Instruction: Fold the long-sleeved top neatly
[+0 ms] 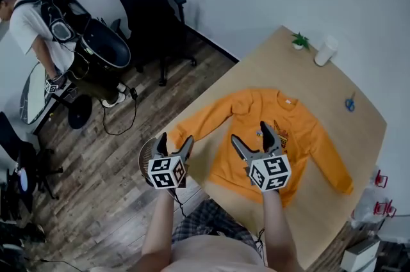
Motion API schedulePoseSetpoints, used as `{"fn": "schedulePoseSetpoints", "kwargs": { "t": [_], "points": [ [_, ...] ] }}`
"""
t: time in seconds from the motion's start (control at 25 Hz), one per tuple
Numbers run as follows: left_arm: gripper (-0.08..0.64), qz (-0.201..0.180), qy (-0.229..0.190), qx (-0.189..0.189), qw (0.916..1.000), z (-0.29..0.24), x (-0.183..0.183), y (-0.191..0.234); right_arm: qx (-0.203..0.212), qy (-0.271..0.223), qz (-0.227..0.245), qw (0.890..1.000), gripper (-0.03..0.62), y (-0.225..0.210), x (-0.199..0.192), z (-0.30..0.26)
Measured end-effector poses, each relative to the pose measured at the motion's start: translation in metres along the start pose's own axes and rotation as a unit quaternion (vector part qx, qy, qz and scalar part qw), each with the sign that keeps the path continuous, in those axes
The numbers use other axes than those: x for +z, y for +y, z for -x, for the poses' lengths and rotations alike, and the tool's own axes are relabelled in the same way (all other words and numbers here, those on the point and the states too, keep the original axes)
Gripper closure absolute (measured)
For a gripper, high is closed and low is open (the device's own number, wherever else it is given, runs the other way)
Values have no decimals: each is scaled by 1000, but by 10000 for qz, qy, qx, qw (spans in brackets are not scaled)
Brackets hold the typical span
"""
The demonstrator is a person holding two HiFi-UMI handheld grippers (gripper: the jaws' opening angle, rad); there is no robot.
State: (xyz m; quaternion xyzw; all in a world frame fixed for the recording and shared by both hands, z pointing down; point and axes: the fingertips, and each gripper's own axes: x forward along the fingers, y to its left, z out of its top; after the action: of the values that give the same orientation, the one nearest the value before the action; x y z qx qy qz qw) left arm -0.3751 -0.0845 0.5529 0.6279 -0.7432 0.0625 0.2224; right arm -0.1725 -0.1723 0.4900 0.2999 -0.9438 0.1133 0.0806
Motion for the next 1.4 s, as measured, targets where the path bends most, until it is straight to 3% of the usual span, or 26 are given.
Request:
{"fn": "schedulePoseSetpoints", "kwargs": {
  "t": [0.24,0.56,0.88,1.2,1.4],
  "points": [
    [156,441,486,546,9963,-24,-36,31,329,449,69,9984,175,12,-29,-46],
    [172,967,1089,1057,9837,-45,-80,58,690,948,102,9931,178,30,-61,-94],
    [227,1264,1361,1182,9755,-51,-98,66,900,1308,214,9871,181,47,-83,-118],
    [292,1130,1634,1324,9711,-56,-108,68,808,1323,248,9876,189,43,-84,-113],
    [437,977,1718,1432,9698,-61,-107,67,691,1354,220,9881,195,34,-88,-104]
  ]
}}
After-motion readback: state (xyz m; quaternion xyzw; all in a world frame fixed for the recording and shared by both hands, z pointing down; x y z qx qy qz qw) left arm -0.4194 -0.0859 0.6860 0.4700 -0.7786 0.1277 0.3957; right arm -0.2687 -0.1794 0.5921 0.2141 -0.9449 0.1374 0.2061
